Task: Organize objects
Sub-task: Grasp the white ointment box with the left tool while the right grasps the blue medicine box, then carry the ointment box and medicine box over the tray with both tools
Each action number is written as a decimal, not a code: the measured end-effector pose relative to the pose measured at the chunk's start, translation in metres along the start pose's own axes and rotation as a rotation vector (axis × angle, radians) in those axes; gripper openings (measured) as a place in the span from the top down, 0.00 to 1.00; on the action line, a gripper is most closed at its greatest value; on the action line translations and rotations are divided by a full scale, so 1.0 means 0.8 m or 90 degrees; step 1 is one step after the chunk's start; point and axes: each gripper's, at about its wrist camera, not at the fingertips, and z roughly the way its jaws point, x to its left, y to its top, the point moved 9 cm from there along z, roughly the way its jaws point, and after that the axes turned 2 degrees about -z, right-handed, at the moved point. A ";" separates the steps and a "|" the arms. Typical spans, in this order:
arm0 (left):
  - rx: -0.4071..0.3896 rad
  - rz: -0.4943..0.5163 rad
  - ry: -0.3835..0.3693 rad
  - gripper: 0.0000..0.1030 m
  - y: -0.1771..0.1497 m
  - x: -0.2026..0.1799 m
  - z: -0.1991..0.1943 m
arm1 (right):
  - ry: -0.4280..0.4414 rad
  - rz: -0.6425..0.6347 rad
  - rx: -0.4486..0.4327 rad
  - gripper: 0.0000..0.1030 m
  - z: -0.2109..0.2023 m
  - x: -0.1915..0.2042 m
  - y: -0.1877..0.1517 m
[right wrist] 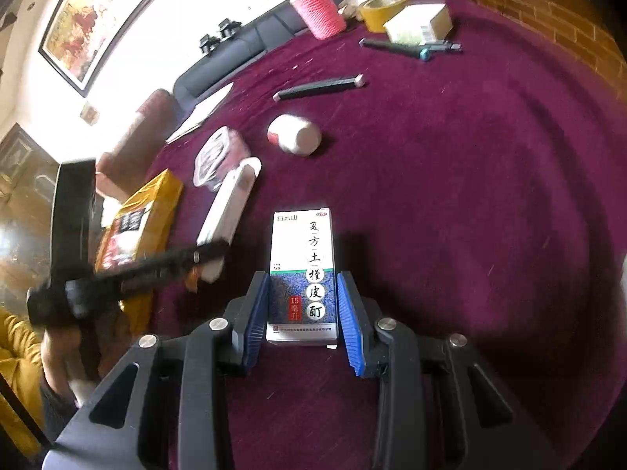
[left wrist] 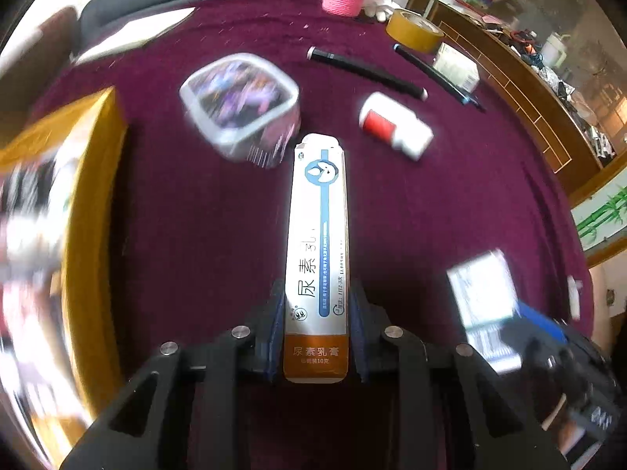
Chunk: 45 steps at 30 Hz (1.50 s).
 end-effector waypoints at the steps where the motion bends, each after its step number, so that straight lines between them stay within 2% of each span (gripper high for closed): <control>1: 0.004 -0.008 -0.007 0.75 -0.016 -0.001 -0.007 | 0.008 0.000 0.007 0.68 -0.001 0.005 -0.009; 4: 0.000 0.009 -0.006 0.75 -0.058 -0.010 -0.027 | -0.001 -0.019 0.013 0.68 -0.006 0.018 -0.028; 6: -0.003 0.022 -0.007 0.75 -0.069 -0.016 -0.034 | -0.012 -0.026 0.015 0.68 -0.008 0.022 -0.033; 11: -0.024 0.012 -0.032 0.72 -0.053 -0.022 -0.039 | -0.022 -0.044 0.014 0.68 -0.002 0.031 -0.034; 12: -0.025 0.012 -0.030 0.68 -0.049 -0.023 -0.038 | -0.023 -0.041 0.013 0.68 -0.001 0.031 -0.033; 13: -0.030 0.016 -0.027 0.65 -0.044 -0.024 -0.038 | -0.024 -0.040 0.012 0.65 -0.001 0.031 -0.032; 16: -0.029 0.030 -0.024 0.65 -0.035 -0.022 -0.032 | -0.026 -0.034 0.011 0.46 0.001 0.029 -0.031; 20: -0.010 0.040 -0.009 0.65 -0.026 -0.021 -0.012 | -0.035 -0.033 0.013 0.46 0.000 0.028 -0.033; 25: -0.023 0.034 -0.017 0.68 -0.025 -0.016 -0.011 | -0.052 -0.045 0.027 0.46 0.008 0.029 -0.037; 28: -0.026 0.020 -0.030 0.76 -0.028 -0.009 -0.015 | -0.067 -0.051 0.040 0.49 0.017 0.029 -0.040; 29: -0.023 0.010 -0.042 0.76 -0.031 -0.006 -0.018 | -0.077 -0.052 0.044 0.59 0.021 0.027 -0.040; 32: -0.030 -0.013 -0.066 0.76 -0.038 0.003 -0.028 | -0.096 -0.058 0.053 0.69 0.027 0.026 -0.042; 39: -0.059 -0.050 -0.093 0.76 -0.044 0.018 -0.071 | -0.054 -0.056 0.058 0.69 0.029 0.052 -0.049; 45: -0.131 -0.089 -0.063 0.76 -0.034 0.066 -0.149 | 0.016 -0.066 0.054 0.69 0.027 0.117 -0.049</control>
